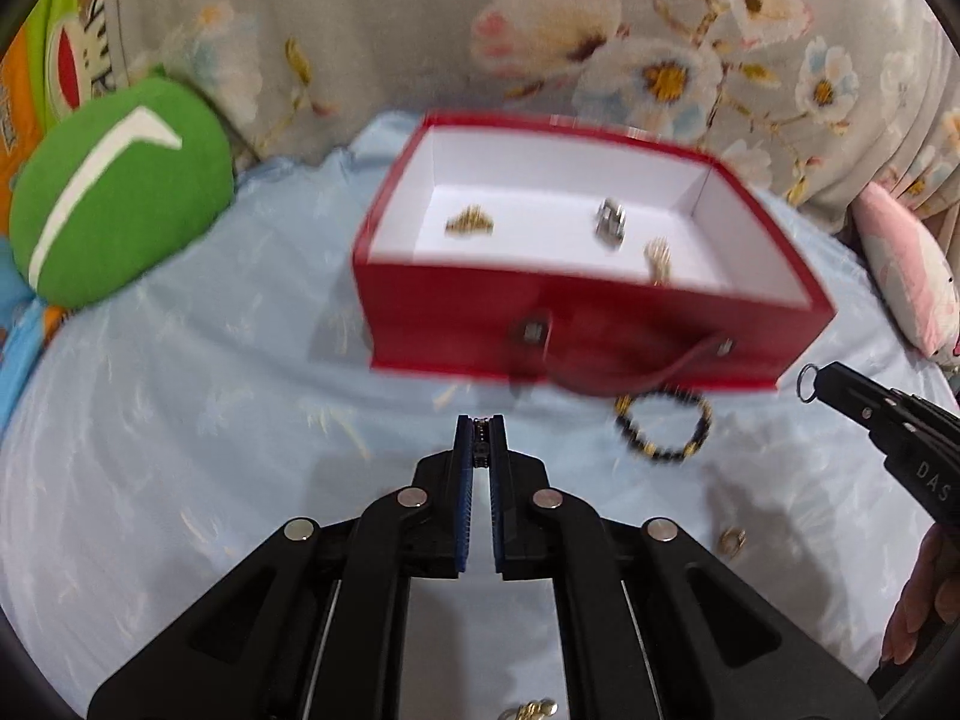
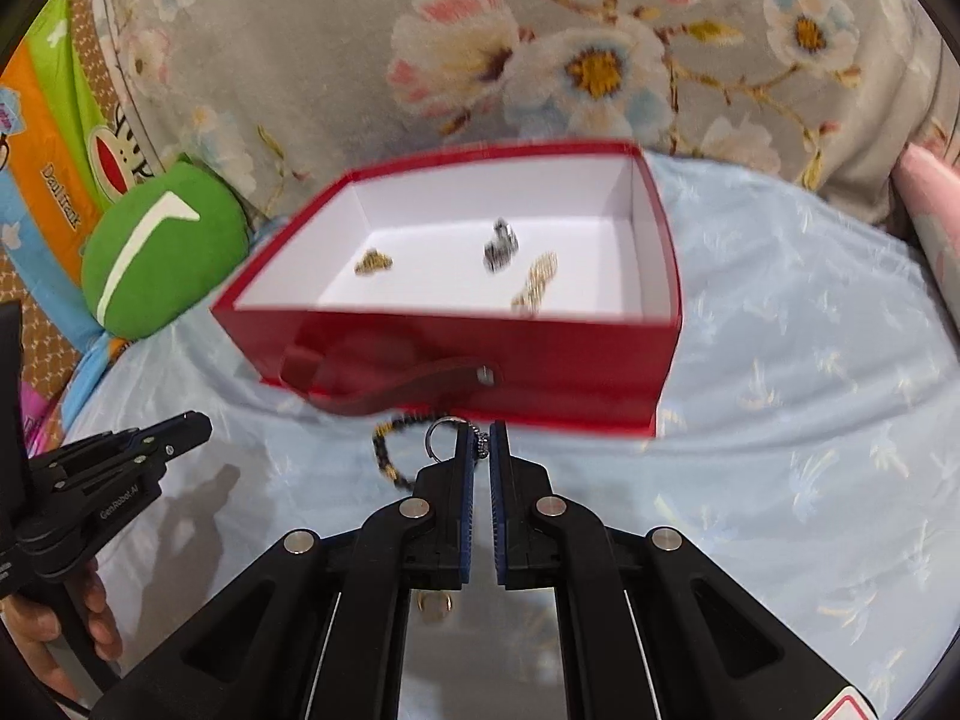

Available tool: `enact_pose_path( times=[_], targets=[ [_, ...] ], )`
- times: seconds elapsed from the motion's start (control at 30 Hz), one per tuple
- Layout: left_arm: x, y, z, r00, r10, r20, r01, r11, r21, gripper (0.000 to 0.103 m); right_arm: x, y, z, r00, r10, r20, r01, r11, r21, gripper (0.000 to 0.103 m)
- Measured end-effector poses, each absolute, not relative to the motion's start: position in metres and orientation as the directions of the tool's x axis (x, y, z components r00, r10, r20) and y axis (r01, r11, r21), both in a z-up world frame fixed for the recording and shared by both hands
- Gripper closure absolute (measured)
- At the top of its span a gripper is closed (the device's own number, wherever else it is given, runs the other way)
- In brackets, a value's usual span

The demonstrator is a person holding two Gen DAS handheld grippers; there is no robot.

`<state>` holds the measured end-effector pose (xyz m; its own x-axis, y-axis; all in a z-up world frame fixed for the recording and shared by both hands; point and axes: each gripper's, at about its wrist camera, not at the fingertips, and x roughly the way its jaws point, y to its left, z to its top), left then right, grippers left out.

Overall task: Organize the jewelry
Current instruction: 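Lower the ring and earring into the red box and open both tools, then withdraw both tools from the red box back over the jewelry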

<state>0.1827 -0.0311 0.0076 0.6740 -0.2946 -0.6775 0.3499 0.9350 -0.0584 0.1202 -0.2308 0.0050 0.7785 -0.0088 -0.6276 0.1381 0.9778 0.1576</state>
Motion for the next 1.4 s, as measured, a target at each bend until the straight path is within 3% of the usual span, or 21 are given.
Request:
enact_pose_path(
  times=[0.33,0.63,0.9,0.97,1.03,1.1,1.13,1.23,1.4],
  targets=[
    [0.265,-0.068,0.082,0.737,-0.314,-0.599,0.365,0.930,-0.038,0.099,0.194,-0.257,0.075,0.846,-0.053,-0.530,0.138,0.983,0.121,0.098],
    [0.351,-0.094,0.068,0.715,-0.265,-0.646,0.314,0.948,-0.041,0.099,0.270,-0.279,0.065,0.821,-0.110,-0.559,0.176,0.982,0.065,0.098],
    [0.378,-0.114,0.052,0.731,-0.202,-0.652,0.297,0.954,0.037,0.097,0.308,-0.291,0.036,0.782,-0.121,-0.611,0.198,0.978,0.060,0.098],
    [0.383,-0.115,0.048,0.727,-0.196,-0.658,0.287,0.957,0.031,0.091,0.311,-0.291,0.032,0.780,-0.132,-0.611,0.205,0.978,0.050,0.097],
    [0.388,-0.113,0.045,0.713,-0.206,-0.670,0.284,0.959,0.007,0.075,0.313,-0.291,0.031,0.782,-0.142,-0.607,0.209,0.977,0.041,0.094],
    [0.390,-0.109,0.043,0.710,-0.209,-0.673,0.273,0.962,-0.011,0.045,0.312,-0.292,0.030,0.784,-0.140,-0.605,0.213,0.976,0.050,0.089],
    [0.389,-0.107,0.043,0.717,-0.200,-0.668,0.261,0.965,-0.009,0.041,0.311,-0.293,0.031,0.787,-0.139,-0.601,0.216,0.975,0.056,0.088],
    [0.386,-0.099,0.045,0.723,-0.205,-0.660,0.246,0.969,-0.032,0.038,0.307,-0.297,0.033,0.795,-0.140,-0.590,0.226,0.971,0.074,0.082],
    [0.375,-0.090,0.047,0.725,-0.190,-0.662,0.234,0.972,-0.023,0.038,0.291,-0.298,0.040,0.806,-0.121,-0.580,0.221,0.970,0.104,0.082]
  ],
)
